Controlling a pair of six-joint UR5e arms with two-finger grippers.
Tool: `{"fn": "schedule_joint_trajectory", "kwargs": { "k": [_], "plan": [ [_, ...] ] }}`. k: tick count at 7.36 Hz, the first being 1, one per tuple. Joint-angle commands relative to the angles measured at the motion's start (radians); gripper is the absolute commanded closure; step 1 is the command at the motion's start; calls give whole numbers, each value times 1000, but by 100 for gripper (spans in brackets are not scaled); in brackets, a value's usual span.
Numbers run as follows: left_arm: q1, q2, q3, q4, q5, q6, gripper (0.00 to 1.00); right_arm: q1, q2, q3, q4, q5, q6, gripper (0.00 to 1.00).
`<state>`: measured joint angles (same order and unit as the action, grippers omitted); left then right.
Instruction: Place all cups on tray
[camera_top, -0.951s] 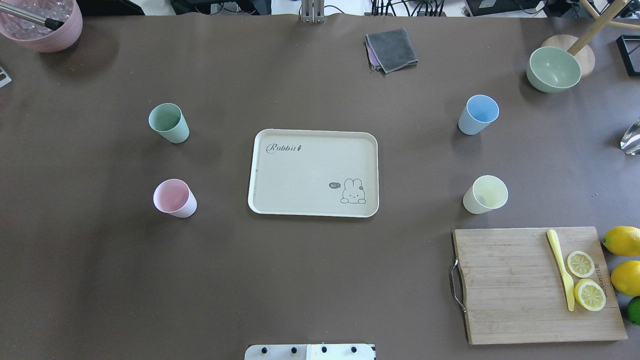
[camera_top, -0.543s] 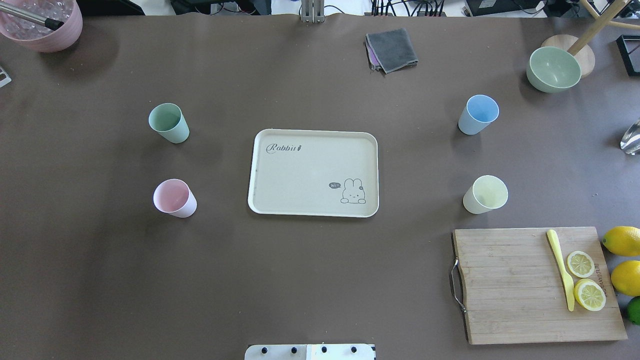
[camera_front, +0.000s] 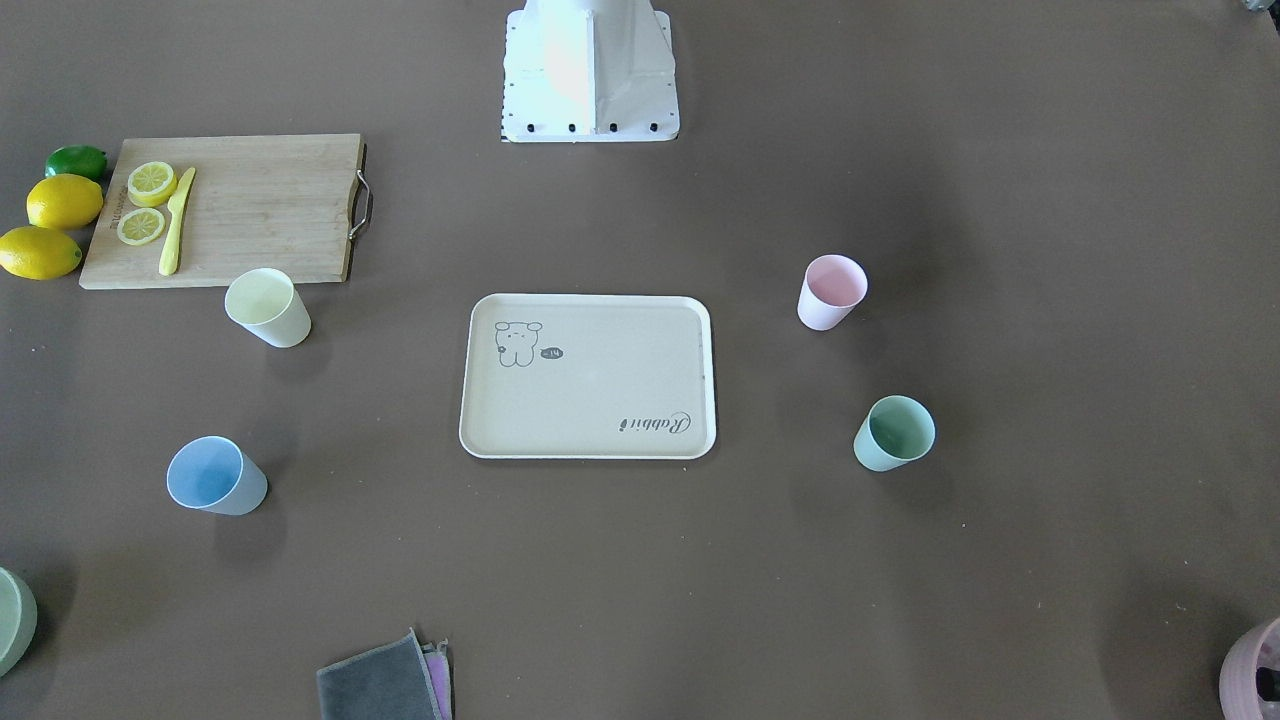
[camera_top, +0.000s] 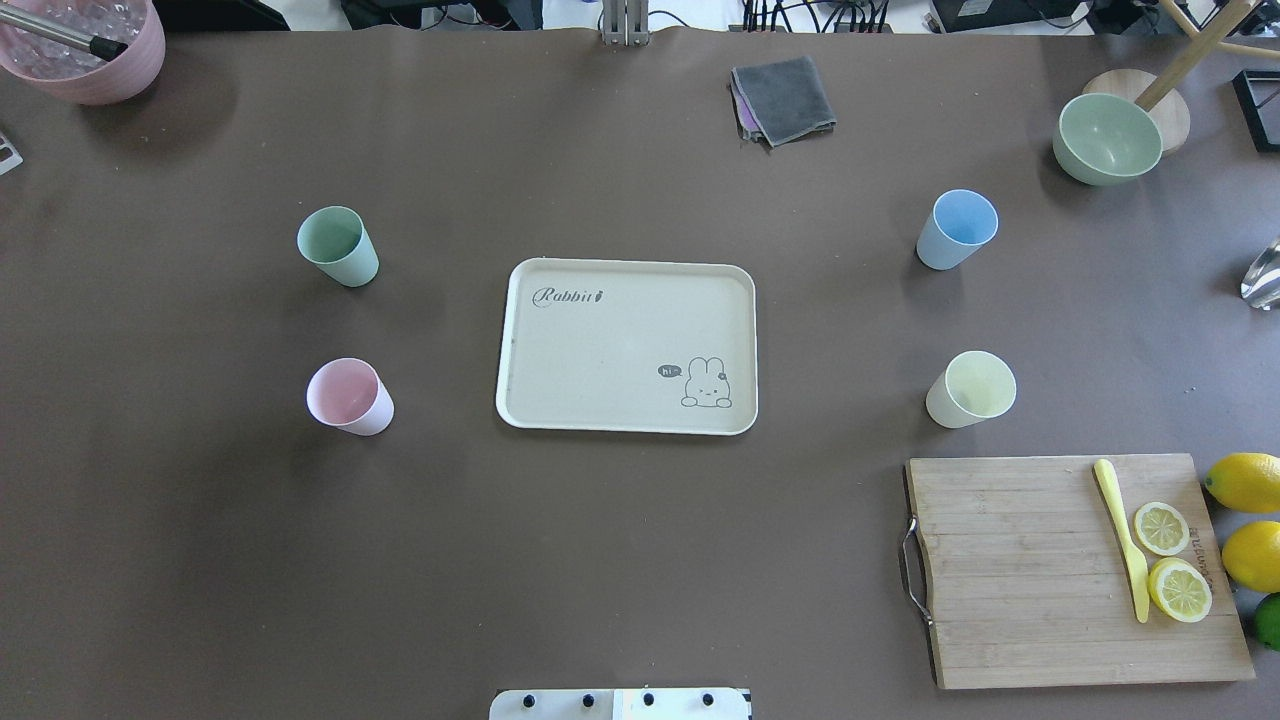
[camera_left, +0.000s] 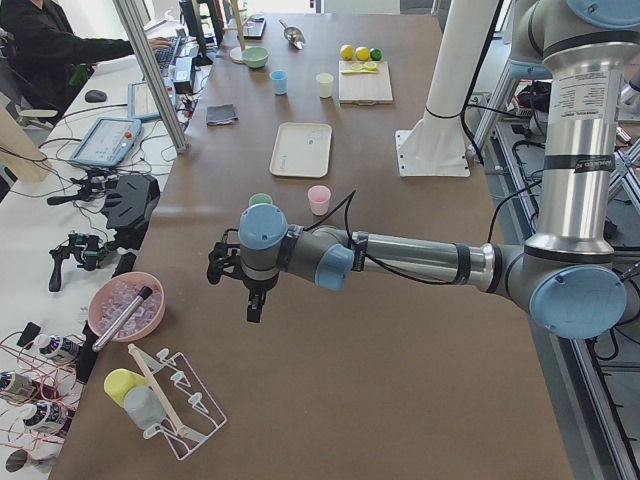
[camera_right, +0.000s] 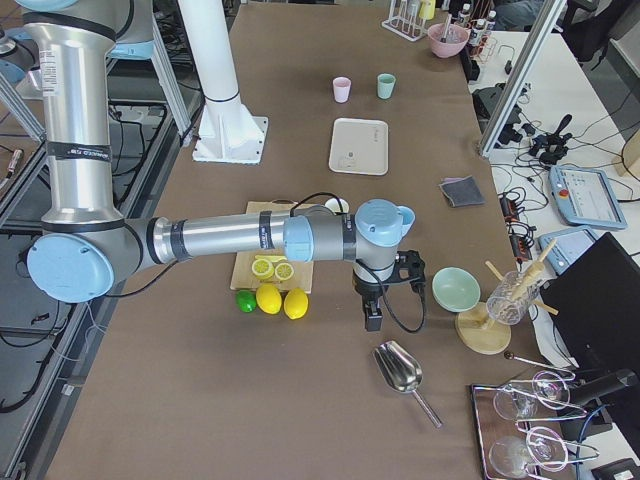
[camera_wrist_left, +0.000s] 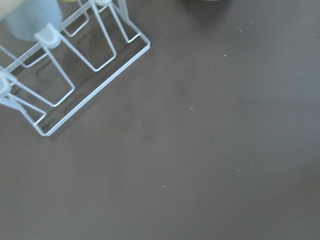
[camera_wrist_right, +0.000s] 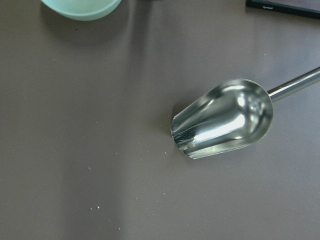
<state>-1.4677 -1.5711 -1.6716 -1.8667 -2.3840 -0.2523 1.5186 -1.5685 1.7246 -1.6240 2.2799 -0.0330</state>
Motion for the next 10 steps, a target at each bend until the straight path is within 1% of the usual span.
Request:
{"fn": "schedule_joint_trajectory", "kwargs": {
  "k": [1,2,3,4,5,6,7,8,10],
  "plan": [
    [128,-13,13,-165,-3,-34,2,-38,2,13,7,51,22,0],
    [165,-36,18,-210,-4,-208,2,-61,14,18,7,58,63,0],
    [196,-65,12,-247,-6,-296,2,-73,57,16,6,62,156,0],
    [231,-110,7,-243,-8,-311,2,-90,92,12,4,66,210,0],
    [304,-153,0,-236,12,-379,2,-141,97,21,6,56,219,0],
    [355,-203,-20,-236,58,-539,2,-165,123,20,6,56,276,0],
    [442,-205,-77,-233,116,-632,2,-182,128,18,13,55,318,0],
    [511,-204,-117,-232,176,-707,2,-189,119,15,73,55,323,0],
    [639,-188,-146,-233,283,-777,2,-199,119,9,90,52,323,0]
  ]
}}
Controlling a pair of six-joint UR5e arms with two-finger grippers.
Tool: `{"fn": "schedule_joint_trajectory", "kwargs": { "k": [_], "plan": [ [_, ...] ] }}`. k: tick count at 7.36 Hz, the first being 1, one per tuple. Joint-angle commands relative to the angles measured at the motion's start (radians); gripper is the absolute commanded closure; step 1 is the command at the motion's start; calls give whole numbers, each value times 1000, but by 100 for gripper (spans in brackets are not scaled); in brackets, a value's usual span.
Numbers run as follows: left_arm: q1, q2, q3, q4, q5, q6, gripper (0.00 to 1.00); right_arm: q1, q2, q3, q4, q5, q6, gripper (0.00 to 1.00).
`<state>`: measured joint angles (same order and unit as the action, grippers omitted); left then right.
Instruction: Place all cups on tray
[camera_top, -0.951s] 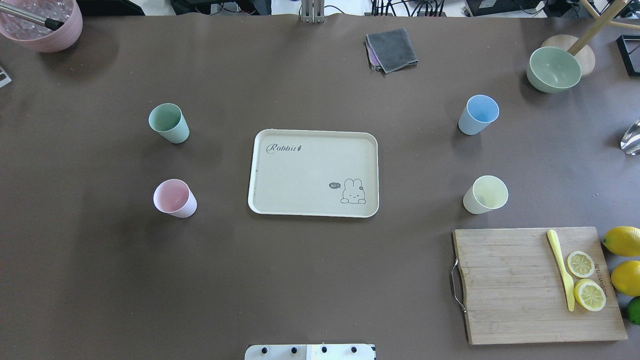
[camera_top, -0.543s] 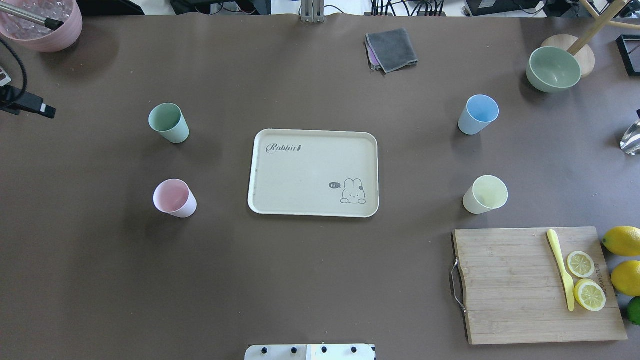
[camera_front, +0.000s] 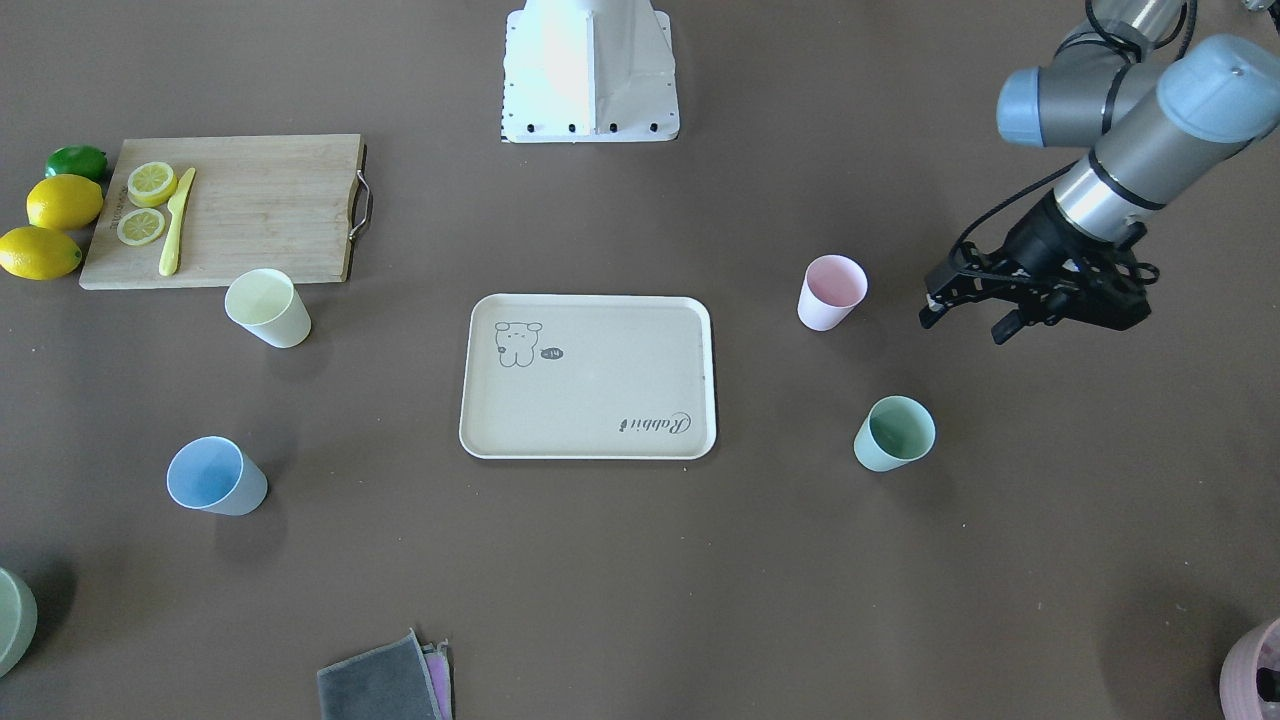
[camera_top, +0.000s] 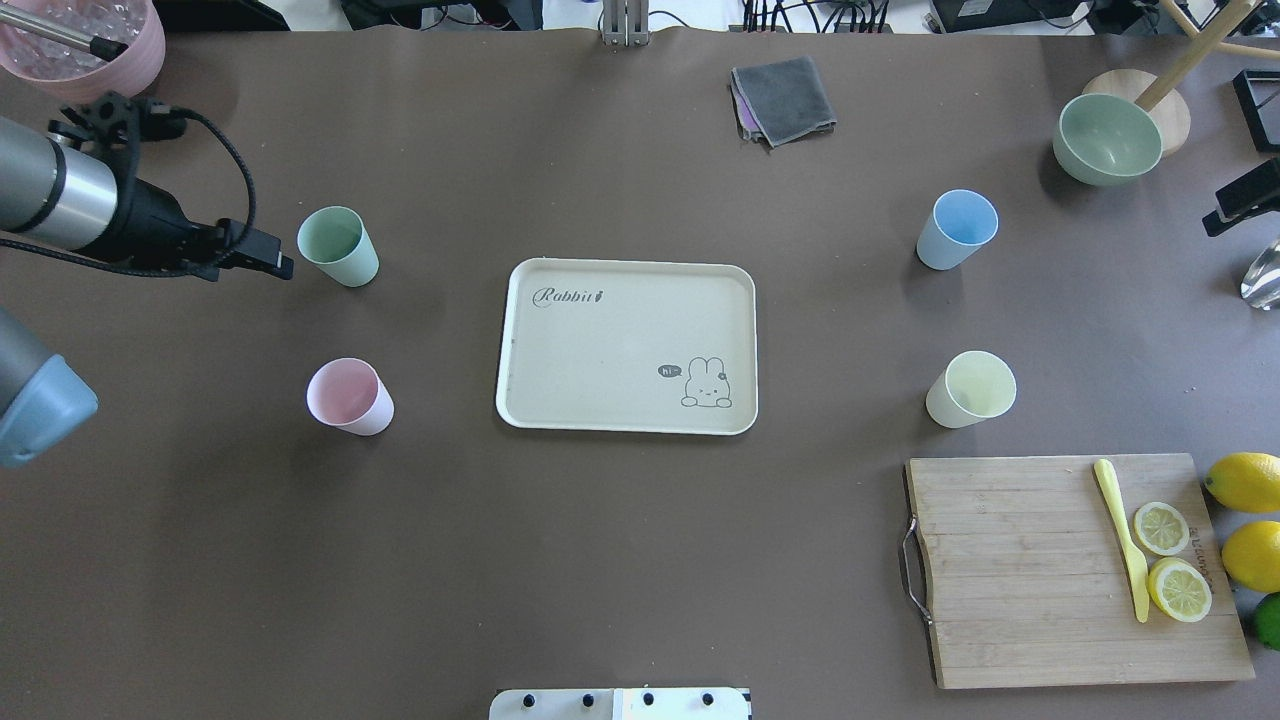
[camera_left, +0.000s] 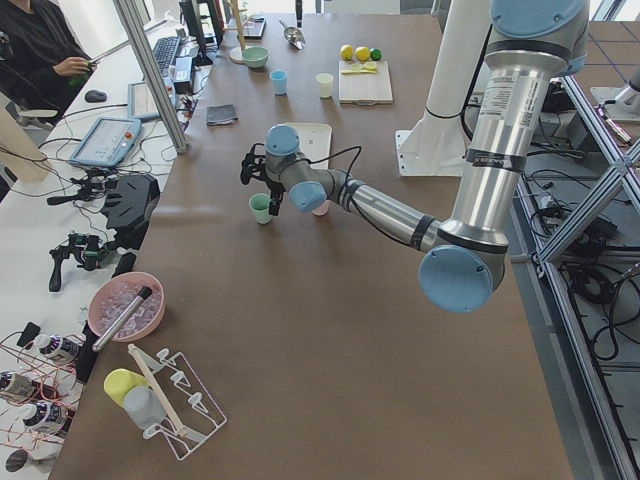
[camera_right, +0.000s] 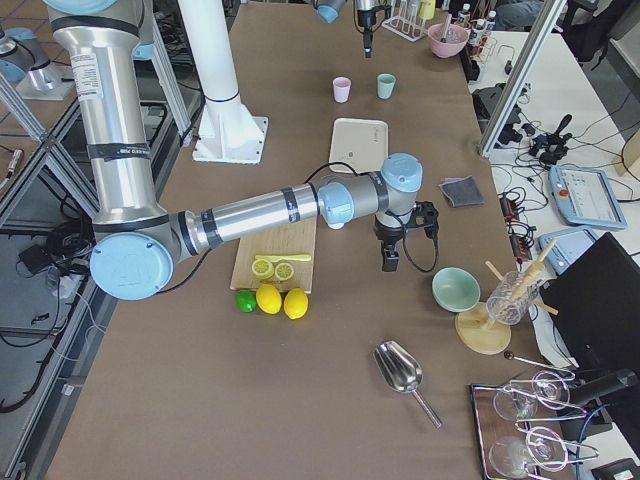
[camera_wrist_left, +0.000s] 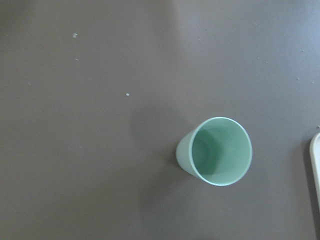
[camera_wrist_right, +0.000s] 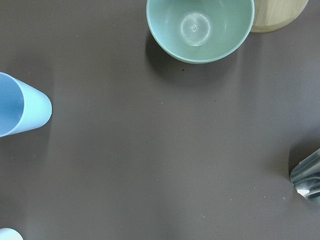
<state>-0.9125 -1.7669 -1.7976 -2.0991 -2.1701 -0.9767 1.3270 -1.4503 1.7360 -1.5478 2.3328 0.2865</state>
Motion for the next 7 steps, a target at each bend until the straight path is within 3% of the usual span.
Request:
{"fn": "schedule_joint_trajectory", "kwargs": {
  "k": [1,4,6,7],
  "plan": [
    [146,7,-20,-1,125,-85,2,-9,7,-1,15,3,5,0],
    [193,21,-20,-2,136,-86,3,-9,13,8,15,7,37,0],
    [193,49,-19,-5,134,-74,20,-9,13,8,15,7,37,0],
    [196,56,-20,-9,133,-74,22,-9,13,10,15,7,37,0]
  ]
}}
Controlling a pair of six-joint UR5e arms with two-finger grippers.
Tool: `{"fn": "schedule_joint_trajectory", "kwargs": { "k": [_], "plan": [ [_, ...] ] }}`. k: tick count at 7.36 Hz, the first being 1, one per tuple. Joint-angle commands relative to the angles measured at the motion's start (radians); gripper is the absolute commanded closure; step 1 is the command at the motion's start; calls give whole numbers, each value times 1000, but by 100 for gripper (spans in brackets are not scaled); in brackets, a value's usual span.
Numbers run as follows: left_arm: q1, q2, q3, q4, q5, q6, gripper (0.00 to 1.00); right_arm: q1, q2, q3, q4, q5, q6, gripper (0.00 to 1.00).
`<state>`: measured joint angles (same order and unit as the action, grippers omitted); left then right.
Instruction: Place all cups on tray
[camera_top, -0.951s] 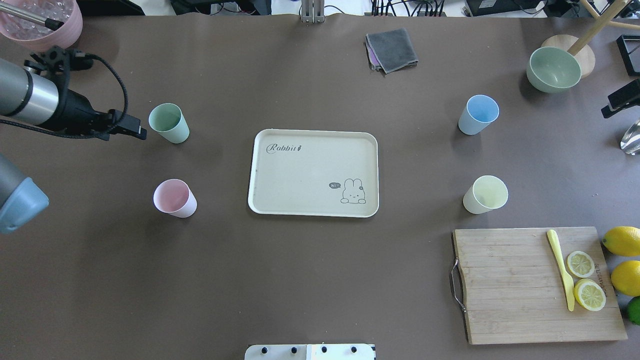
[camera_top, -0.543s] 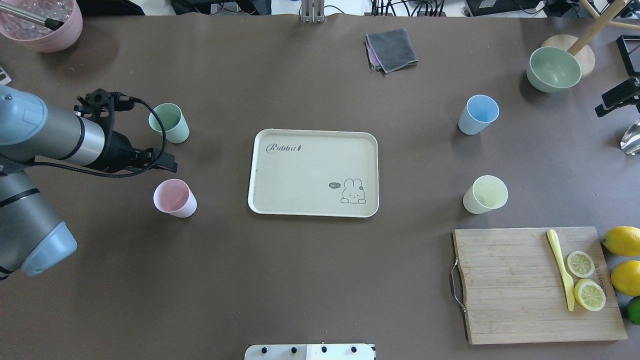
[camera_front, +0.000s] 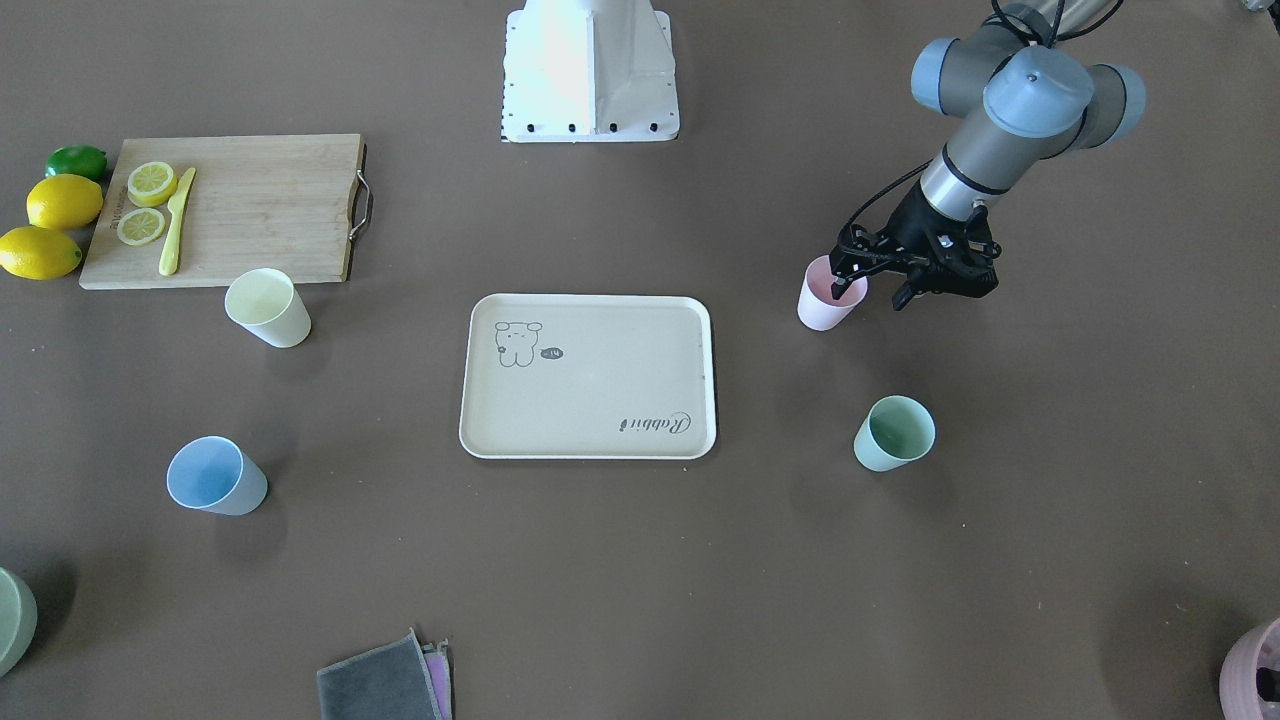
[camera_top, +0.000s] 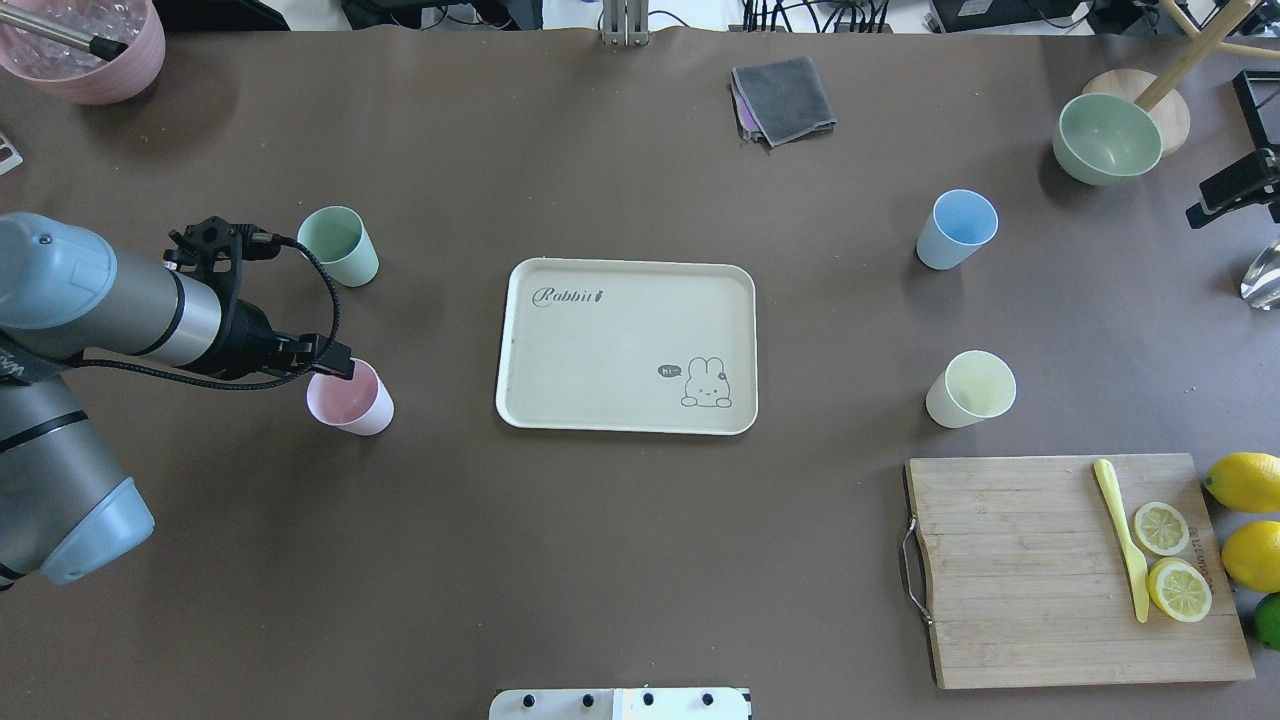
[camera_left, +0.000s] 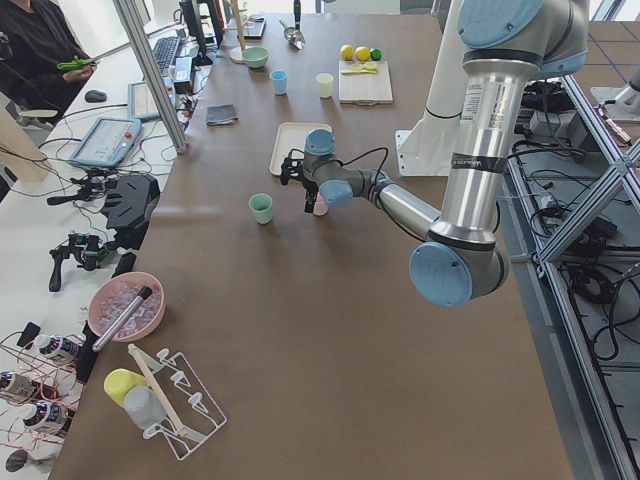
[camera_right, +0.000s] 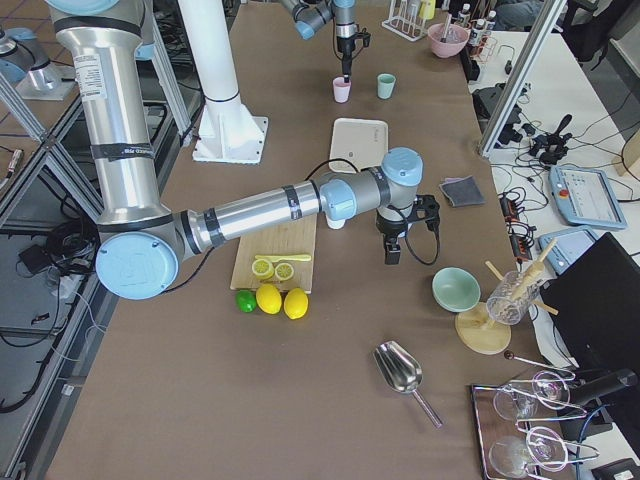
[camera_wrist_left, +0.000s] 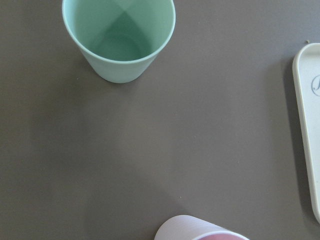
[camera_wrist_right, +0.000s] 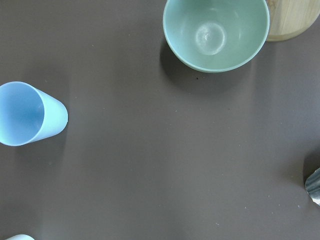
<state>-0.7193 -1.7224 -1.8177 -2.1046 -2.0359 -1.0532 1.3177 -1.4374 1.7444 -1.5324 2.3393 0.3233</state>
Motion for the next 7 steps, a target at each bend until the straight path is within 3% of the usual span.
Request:
{"fn": "schedule_joint_trajectory", "kwargs": {
  "k": [1,2,3,4,7],
  "plan": [
    [21,14,-2,-5,-1,1,23,0,2,1,0,0,0,0],
    [30,14,-3,-5,-1,-2,23,0,2,1,0,0,0,0],
    [43,14,-2,-3,-1,-4,38,0,2,0,0,0,0,0],
    [43,15,0,-3,-10,-7,97,0,2,0,0,-1,0,0],
    [37,9,-34,3,-13,-11,100,0,2,3,0,3,0,4]
  ]
}}
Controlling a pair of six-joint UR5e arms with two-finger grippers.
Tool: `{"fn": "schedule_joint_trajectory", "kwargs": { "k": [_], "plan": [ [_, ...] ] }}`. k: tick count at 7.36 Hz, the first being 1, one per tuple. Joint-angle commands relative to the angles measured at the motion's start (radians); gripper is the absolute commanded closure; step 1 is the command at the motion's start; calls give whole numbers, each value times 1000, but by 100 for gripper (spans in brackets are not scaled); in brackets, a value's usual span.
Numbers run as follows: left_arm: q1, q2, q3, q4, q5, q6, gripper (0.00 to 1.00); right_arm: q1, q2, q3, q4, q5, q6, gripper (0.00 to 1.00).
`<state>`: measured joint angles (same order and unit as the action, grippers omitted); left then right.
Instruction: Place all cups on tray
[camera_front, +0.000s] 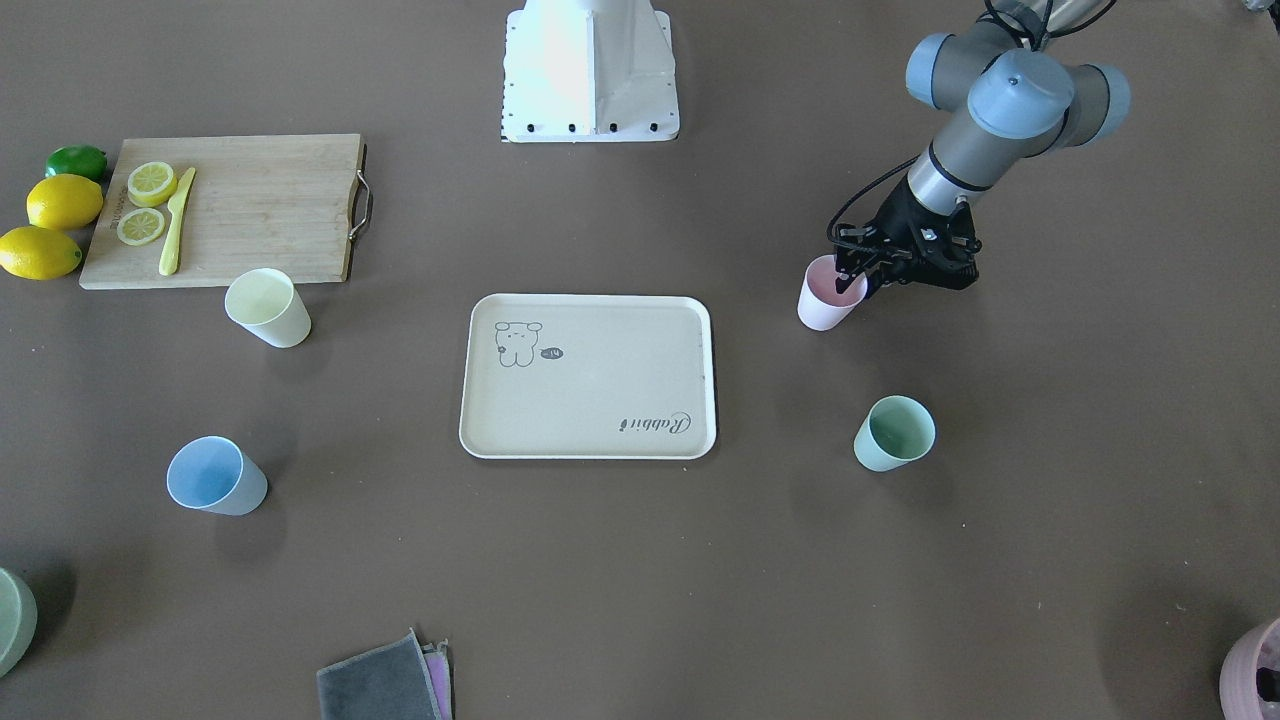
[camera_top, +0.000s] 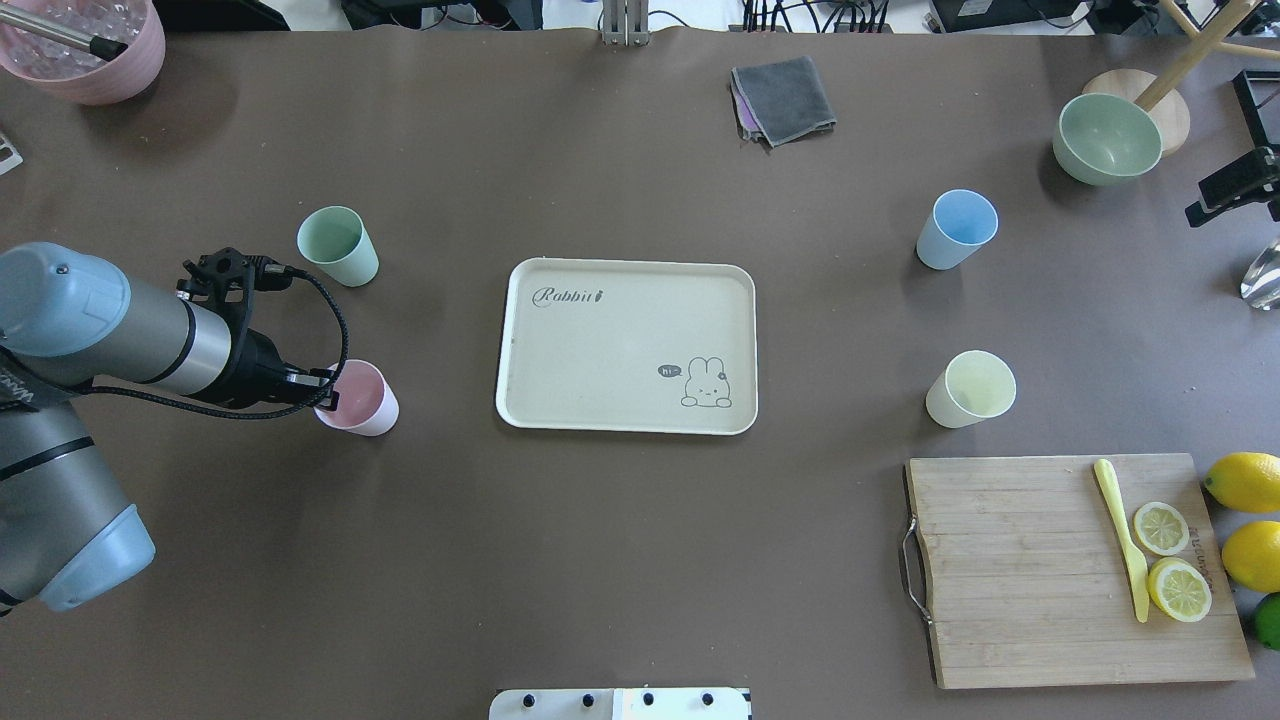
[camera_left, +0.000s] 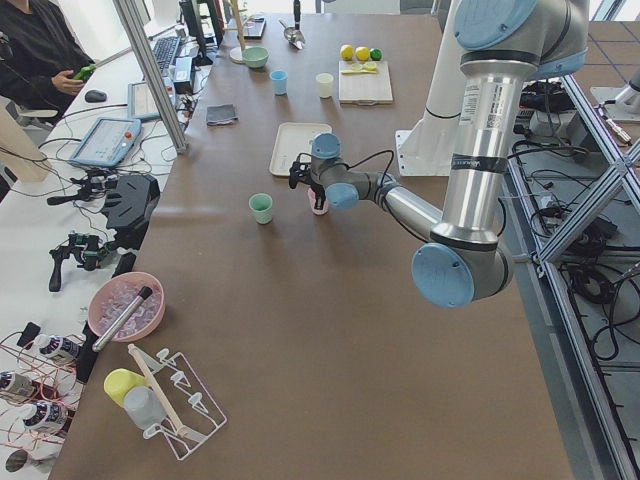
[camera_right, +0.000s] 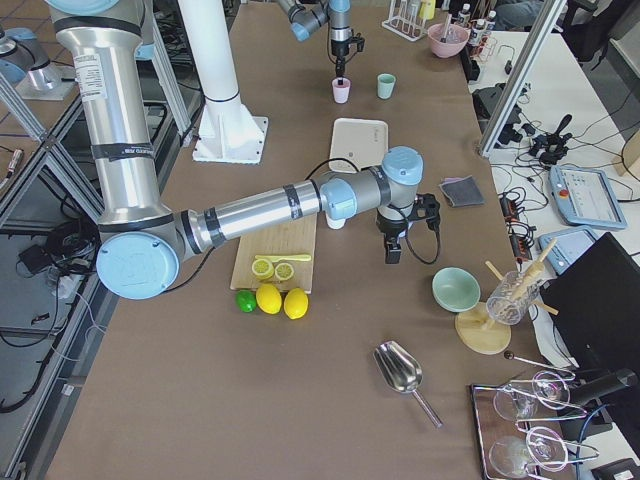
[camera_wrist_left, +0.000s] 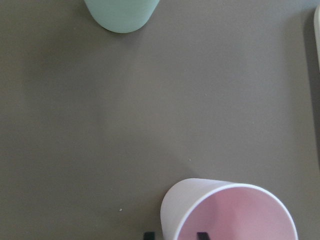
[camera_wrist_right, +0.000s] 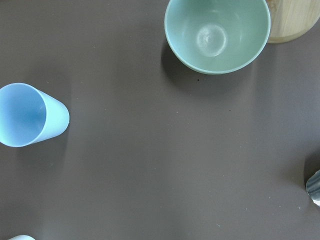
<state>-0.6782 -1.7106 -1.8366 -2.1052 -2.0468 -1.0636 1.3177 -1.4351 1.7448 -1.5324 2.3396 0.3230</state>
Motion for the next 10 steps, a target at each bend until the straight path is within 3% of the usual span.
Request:
{"fn": "schedule_joint_trajectory", "kwargs": {
  "k": [1,2,4,5,7,10],
  "plan": [
    [-17,-9,-38,19,-31,-3,100,-2,-1,2,0,0,-2,3],
    [-50,-82,-38,92,-64,-39,100,-18,1,5,2,0,-2,1],
    [-47,-383,-29,453,-50,-78,100,-99,45,30,2,-41,93,0],
    [-43,-444,-21,502,-43,-116,100,-163,51,53,2,-87,170,0],
    [-32,-530,90,498,5,-131,100,-245,50,113,2,-100,279,0],
    [9,-546,222,389,46,-130,100,-320,42,153,2,-121,381,0]
  ]
}}
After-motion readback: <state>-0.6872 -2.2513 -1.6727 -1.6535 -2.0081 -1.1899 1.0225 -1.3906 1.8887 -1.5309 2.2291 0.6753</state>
